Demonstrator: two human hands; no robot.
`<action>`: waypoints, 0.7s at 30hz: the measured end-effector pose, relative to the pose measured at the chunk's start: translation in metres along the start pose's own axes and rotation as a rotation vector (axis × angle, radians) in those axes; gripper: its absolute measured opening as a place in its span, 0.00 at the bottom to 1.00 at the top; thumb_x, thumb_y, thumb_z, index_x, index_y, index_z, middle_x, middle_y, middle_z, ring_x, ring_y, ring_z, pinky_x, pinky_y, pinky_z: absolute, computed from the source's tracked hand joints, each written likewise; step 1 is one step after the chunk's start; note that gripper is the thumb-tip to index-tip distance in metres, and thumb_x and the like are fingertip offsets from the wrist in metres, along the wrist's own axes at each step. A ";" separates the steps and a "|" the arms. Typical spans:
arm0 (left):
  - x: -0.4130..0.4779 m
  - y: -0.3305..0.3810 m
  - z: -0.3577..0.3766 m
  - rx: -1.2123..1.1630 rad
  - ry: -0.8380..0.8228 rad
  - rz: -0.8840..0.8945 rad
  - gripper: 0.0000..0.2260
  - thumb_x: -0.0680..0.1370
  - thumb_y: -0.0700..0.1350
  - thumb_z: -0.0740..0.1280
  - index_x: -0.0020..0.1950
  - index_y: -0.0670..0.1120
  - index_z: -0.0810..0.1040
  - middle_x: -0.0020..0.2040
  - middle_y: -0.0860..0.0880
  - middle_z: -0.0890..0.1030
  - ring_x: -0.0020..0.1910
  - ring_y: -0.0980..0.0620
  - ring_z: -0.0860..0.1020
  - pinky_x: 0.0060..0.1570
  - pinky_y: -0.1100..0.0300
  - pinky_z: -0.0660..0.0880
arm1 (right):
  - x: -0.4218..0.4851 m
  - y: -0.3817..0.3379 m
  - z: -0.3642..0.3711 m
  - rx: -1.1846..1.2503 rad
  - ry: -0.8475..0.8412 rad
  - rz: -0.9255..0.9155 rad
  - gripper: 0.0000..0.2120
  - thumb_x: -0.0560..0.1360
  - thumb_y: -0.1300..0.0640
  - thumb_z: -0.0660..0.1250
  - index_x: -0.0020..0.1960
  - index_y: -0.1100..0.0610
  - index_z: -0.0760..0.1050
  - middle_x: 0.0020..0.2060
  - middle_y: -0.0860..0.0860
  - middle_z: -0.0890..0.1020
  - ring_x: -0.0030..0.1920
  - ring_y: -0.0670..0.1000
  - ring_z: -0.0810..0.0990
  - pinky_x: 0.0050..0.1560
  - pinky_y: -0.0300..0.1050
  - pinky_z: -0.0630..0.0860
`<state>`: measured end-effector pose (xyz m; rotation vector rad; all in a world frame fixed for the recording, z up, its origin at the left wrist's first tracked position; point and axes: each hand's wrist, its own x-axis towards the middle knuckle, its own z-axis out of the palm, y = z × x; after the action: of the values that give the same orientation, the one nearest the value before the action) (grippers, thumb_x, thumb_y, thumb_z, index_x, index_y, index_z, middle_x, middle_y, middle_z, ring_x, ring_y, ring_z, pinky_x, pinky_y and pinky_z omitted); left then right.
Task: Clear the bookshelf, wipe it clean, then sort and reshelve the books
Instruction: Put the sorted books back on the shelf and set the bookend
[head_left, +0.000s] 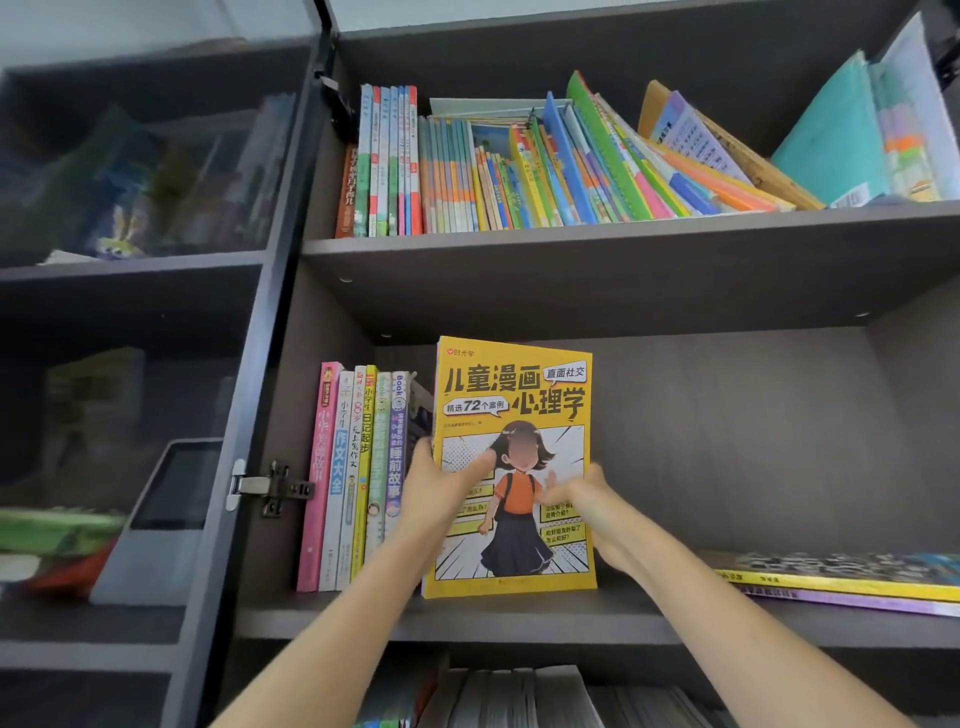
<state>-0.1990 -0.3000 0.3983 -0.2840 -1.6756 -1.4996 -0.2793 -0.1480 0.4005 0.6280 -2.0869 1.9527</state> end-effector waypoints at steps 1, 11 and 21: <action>-0.001 -0.004 -0.001 0.018 -0.007 0.006 0.20 0.73 0.48 0.73 0.62 0.49 0.70 0.54 0.53 0.79 0.52 0.54 0.76 0.50 0.59 0.69 | 0.001 0.000 0.001 -0.003 -0.002 0.015 0.42 0.69 0.67 0.69 0.75 0.57 0.50 0.72 0.58 0.64 0.70 0.61 0.65 0.68 0.58 0.64; -0.002 -0.004 0.019 0.444 0.365 0.074 0.09 0.77 0.48 0.68 0.53 0.46 0.71 0.54 0.48 0.81 0.50 0.49 0.79 0.40 0.61 0.69 | -0.040 -0.003 0.058 -0.542 -0.251 -0.280 0.32 0.72 0.62 0.65 0.72 0.47 0.59 0.51 0.51 0.78 0.51 0.53 0.77 0.51 0.47 0.77; 0.010 0.004 -0.001 0.700 0.201 -0.101 0.20 0.83 0.51 0.56 0.67 0.36 0.65 0.63 0.38 0.75 0.60 0.41 0.75 0.52 0.54 0.74 | -0.006 0.025 0.116 -0.553 -0.431 -0.241 0.37 0.72 0.52 0.72 0.75 0.48 0.57 0.67 0.49 0.73 0.65 0.51 0.72 0.66 0.51 0.72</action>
<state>-0.2021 -0.3039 0.4078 0.3207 -1.9455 -0.8867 -0.2696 -0.2606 0.3645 1.1714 -2.4951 1.1002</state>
